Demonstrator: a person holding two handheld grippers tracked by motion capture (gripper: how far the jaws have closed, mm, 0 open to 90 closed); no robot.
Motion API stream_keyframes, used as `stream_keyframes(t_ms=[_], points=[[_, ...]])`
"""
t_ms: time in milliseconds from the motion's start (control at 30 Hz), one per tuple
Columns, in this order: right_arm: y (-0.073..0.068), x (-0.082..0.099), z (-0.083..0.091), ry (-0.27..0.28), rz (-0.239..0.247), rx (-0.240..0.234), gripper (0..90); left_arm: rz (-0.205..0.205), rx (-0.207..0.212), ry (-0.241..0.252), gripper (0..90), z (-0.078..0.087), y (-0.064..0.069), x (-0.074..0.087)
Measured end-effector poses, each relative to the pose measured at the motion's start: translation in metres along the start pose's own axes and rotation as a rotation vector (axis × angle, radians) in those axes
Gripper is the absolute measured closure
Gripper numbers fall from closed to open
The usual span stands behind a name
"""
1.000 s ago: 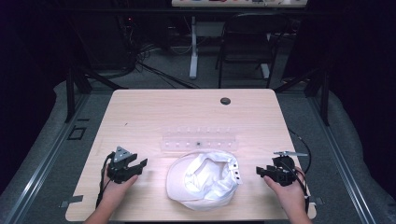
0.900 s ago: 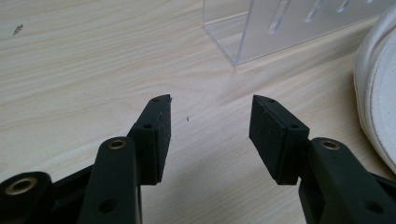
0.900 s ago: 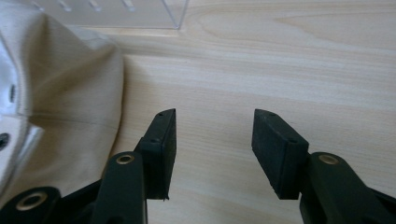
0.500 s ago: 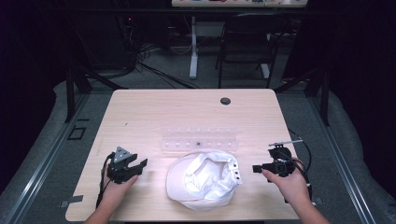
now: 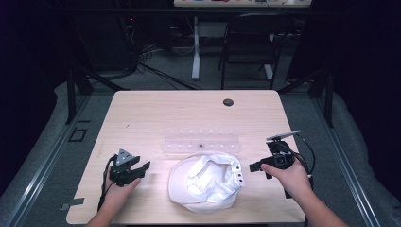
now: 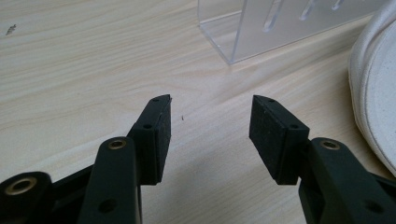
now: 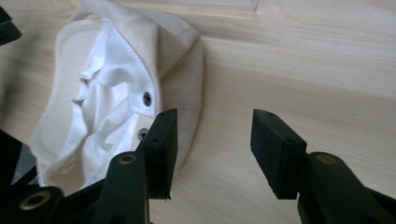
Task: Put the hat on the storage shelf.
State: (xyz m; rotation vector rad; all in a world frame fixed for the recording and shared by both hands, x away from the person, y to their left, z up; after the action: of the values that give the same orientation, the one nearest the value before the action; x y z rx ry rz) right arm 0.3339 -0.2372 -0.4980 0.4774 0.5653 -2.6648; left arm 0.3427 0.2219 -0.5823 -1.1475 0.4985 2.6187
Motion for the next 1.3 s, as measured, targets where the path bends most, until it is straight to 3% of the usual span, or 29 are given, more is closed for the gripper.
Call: stream_keyframes(t_ms=[200, 400, 500, 1000, 1300], points=[[-0.007, -0.008, -0.001, -0.050, -0.028, -0.065, 49.8, 0.003, -0.001, 0.001, 48.9, 0.000, 0.000, 0.000], [-0.012, -0.010, -0.007, -0.064, -0.034, -0.088, 50.2, 0.001, -0.001, 0.002, 48.9, 0.000, 0.000, 0.000], [-0.016, -0.011, -0.012, -0.085, -0.038, -0.135, 50.3, 0.000, -0.002, 0.001, 48.9, 0.000, 0.000, 0.000], [-0.030, -0.014, -0.038, -0.123, -0.047, -0.172, 50.7, 0.000, 0.001, 0.004, 48.9, 0.001, -0.001, -0.001], [-0.032, -0.010, -0.051, -0.170, -0.067, -0.224, 50.5, -0.001, 0.002, 0.004, 48.9, 0.001, -0.001, -0.001]])
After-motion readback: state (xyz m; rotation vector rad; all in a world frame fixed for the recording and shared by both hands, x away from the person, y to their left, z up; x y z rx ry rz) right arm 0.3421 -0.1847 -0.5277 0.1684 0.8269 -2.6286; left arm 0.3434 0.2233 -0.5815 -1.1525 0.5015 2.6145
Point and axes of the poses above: each handheld gripper's, and its own axes: z roughly backward along the jaws, x roughly out of its underside, y roughly to its right, the point moved 3 cm from there along -z, roughly forward along the jaws, and after that the axes turned 13 degrees about z, right-handed, at the moved point
